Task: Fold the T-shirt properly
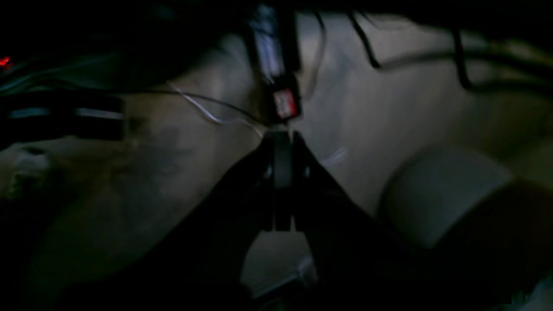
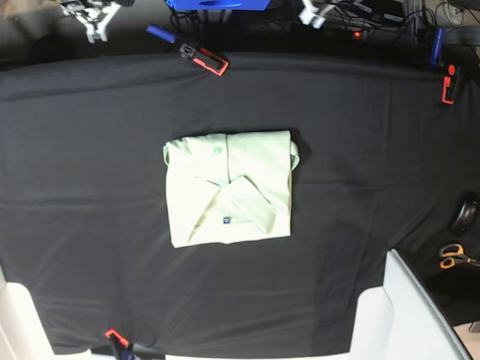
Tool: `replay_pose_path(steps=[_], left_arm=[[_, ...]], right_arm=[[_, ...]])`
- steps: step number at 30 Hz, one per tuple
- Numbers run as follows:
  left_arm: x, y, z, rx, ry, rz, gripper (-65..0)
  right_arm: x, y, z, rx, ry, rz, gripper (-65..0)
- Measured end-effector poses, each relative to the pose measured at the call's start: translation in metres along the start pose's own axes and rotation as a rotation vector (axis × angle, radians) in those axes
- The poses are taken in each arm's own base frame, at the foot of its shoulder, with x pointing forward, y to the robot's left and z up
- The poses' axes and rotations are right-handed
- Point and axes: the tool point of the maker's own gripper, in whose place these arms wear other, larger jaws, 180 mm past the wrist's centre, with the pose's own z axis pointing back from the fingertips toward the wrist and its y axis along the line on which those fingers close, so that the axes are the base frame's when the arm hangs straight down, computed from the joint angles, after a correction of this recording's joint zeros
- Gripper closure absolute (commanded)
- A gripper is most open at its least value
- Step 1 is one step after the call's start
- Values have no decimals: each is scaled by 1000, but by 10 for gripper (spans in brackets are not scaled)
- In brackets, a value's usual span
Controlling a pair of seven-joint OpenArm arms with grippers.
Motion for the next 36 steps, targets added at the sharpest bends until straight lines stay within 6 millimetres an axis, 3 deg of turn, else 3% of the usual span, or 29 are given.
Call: replay_pose_path(steps=[2,5,9,12,18,28,36], left_arm=[[4,2,-4,58,-8,-21,0],[8,11,-5,116,-11,-39,0],[29,26,-3,154,-40,-51,0],[43,22,-5,148,-66,-54,0],[41,15,-8,134,-59,-51,0],[48,-10,-17,97,-72,-44,0],[46,-4,-16,126,-66,-47,0]], right_arm=[[-1,10,-1,21,9,3,0],[-4,9,-1,18,13,6,0],[15,-2,1,-7,-38,17,0],[26,0,2,-2,-65,18,0],[13,-16,3,-36,-22,138,-1],[12,-9,2,-21,-25,134,-1],[0,-10,1,-22,-5,134,-1]])
